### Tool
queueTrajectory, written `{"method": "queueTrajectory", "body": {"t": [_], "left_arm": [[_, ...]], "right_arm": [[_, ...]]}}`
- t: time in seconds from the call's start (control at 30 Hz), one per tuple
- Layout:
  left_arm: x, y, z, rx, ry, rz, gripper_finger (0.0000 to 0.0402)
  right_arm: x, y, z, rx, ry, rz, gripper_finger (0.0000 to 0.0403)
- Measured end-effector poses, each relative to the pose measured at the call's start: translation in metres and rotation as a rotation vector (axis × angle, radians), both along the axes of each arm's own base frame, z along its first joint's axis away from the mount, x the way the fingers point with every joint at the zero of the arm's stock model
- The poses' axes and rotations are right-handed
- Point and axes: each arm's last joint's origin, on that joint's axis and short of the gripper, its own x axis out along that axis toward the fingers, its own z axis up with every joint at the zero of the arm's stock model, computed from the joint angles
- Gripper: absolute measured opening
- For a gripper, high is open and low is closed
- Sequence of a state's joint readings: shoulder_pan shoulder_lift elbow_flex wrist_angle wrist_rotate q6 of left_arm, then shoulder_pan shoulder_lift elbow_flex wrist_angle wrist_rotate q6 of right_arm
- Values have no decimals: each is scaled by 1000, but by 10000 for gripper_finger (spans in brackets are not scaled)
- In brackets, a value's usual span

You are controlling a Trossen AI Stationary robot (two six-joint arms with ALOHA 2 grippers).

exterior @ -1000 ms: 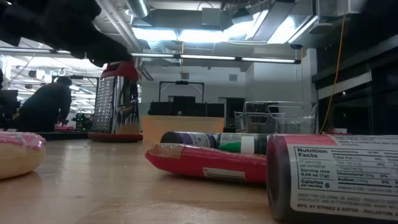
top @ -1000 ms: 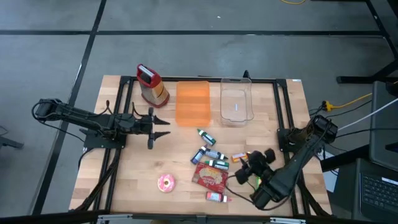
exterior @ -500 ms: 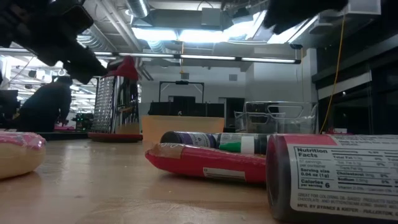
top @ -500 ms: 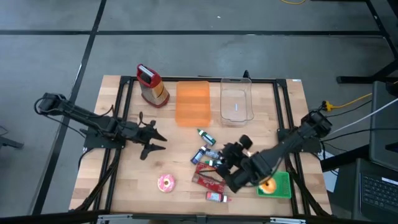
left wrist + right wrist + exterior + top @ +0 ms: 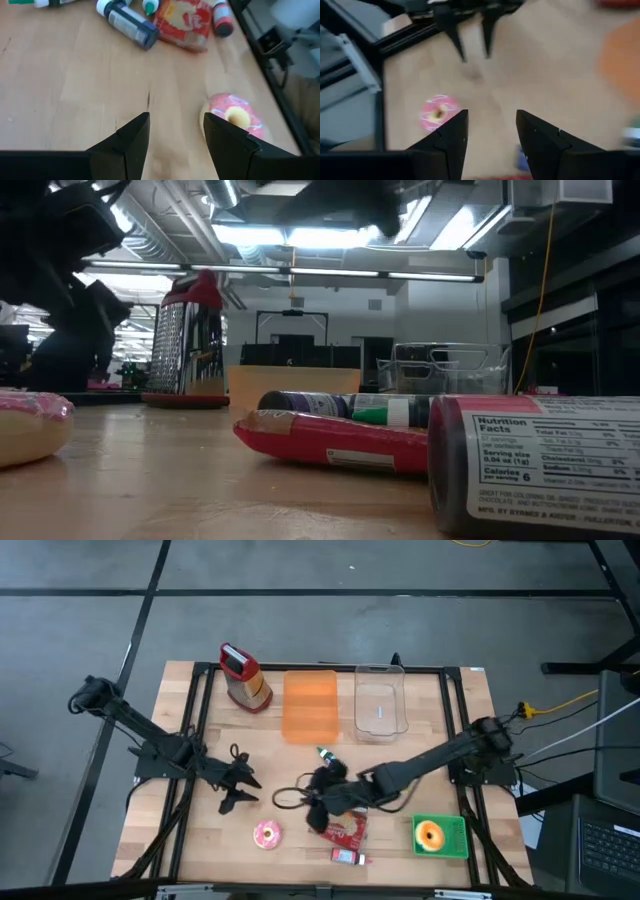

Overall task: Pick & Place Food Item
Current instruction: Put the pink doughnut into the green bin

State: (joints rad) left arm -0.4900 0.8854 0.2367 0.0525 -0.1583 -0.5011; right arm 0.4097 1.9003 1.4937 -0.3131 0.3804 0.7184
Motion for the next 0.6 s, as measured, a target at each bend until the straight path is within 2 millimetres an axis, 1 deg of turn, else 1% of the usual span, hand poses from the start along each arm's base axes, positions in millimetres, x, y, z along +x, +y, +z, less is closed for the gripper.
{"method": "queueTrajectory", "body": {"t": [0.17, 0.23, 0.3, 0.37, 0.5, 0.6], "left_arm": [[-2, -3, -2, 111, -27, 49, 182], [-2, -3, -2, 127, -38, 53, 182], [-2, -2, -1, 136, -46, 50, 182], [-2, -2, 0, 135, -51, 48, 182], [-2, -2, 0, 131, -50, 42, 182], [-2, -3, 0, 125, -47, 32, 182]], "right_arm": [[35, -4, -63, 177, 51, 30, 158], [44, -6, -81, 236, 62, 37, 156], [50, -6, -93, 265, 76, 42, 156], [58, -3, -96, 269, 73, 54, 156], [79, 6, -83, 276, 18, 119, 156], [93, 12, -82, 281, 59, 141, 156]]}}
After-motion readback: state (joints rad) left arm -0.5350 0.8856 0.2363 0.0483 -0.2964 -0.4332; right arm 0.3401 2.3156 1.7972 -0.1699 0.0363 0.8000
